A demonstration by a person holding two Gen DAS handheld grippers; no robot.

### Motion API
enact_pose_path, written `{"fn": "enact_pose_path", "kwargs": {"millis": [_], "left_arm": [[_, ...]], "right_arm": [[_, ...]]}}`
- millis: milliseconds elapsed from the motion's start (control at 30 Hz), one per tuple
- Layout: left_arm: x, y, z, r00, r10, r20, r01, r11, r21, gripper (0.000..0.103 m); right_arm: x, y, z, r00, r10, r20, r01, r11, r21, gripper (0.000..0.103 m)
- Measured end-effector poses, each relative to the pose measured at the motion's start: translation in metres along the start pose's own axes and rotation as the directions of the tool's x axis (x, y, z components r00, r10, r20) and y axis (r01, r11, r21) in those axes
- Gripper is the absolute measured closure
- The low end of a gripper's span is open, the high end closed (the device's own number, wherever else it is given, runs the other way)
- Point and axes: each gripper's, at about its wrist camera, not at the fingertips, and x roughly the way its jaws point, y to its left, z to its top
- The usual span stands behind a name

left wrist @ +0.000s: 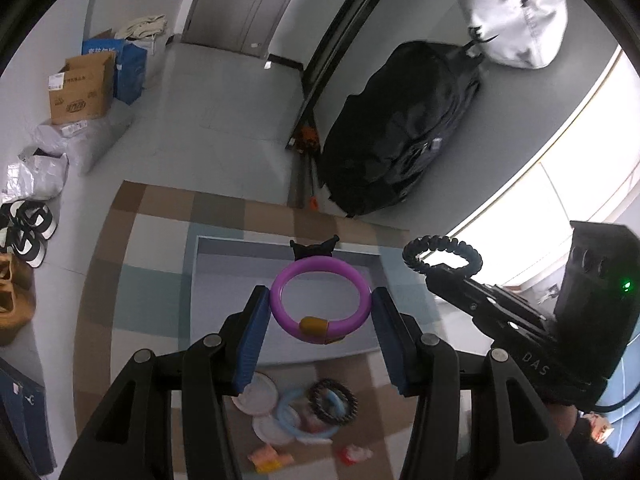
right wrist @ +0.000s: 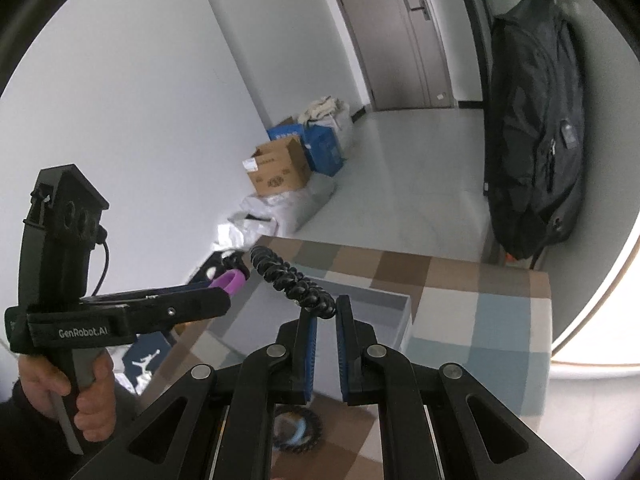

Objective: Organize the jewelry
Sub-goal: 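Carry both items into the grey box and open both grippers, then lift both open grippers out of the box back over the table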

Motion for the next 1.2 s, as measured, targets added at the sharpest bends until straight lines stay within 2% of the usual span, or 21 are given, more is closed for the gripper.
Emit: {"fn": "enact_pose_path", "kwargs": {"millis": [267,500,633,733,767,800,867,933,1033,1200], "left_arm": [[0.015,0.010,0.001,0.999,0.001,-0.041,-0.001,1.000,-0.012,0.057],[0.015,0.012,0.009,0.999,-0.028,-0.034,0.026,0.999,-0.035,0.057],[0.017,0.008,0.011,0.999,-0.026,-0.022,0.025,1.000,-0.013,0.056],[0.019,0.002,0.011,1.000,0.010,-0.015,-0.010,1.000,0.014,0.054],[0.020,0.002,0.012,1.000,0.017,-0.010,-0.017,1.000,0.018,0.049],[0.020,0.004,0.012,1.000,0.021,-0.011,-0.021,1.000,0.013,0.036],[0.018,0.008,0.012,1.000,-0.007,0.007,0.007,1.000,-0.016,0.031],[0.016,0.012,0.013,0.999,-0.029,0.013,0.030,0.998,-0.047,0.029],[0.013,0.014,0.013,0.999,-0.034,0.017,0.035,0.997,-0.067,0.029],[0.004,0.014,0.011,0.999,0.027,0.036,-0.024,0.997,-0.070,0.029]], "right_arm": [[0.040,-0.012,-0.007,0.996,-0.041,-0.080,0.040,0.999,-0.012,0.094],[0.052,-0.016,-0.008,0.994,-0.049,-0.095,0.048,0.999,-0.011,0.093],[0.057,-0.015,-0.010,0.992,-0.066,-0.104,0.063,0.998,-0.029,0.090],[0.055,-0.017,-0.009,0.993,-0.064,-0.101,0.063,0.998,-0.017,0.080],[0.053,-0.018,-0.009,0.993,-0.062,-0.096,0.061,0.998,-0.014,0.076],[0.050,-0.018,-0.008,0.994,-0.060,-0.090,0.059,0.998,-0.013,0.072],[0.043,-0.018,-0.006,0.996,-0.055,-0.063,0.054,0.998,-0.007,0.044],[0.036,-0.016,-0.005,0.998,-0.045,-0.033,0.045,0.999,-0.015,0.027],[0.030,-0.013,-0.003,0.999,-0.039,-0.017,0.038,0.999,-0.021,0.023],[0.027,-0.010,-0.004,0.999,-0.038,-0.034,0.038,0.999,-0.017,0.019]]}}
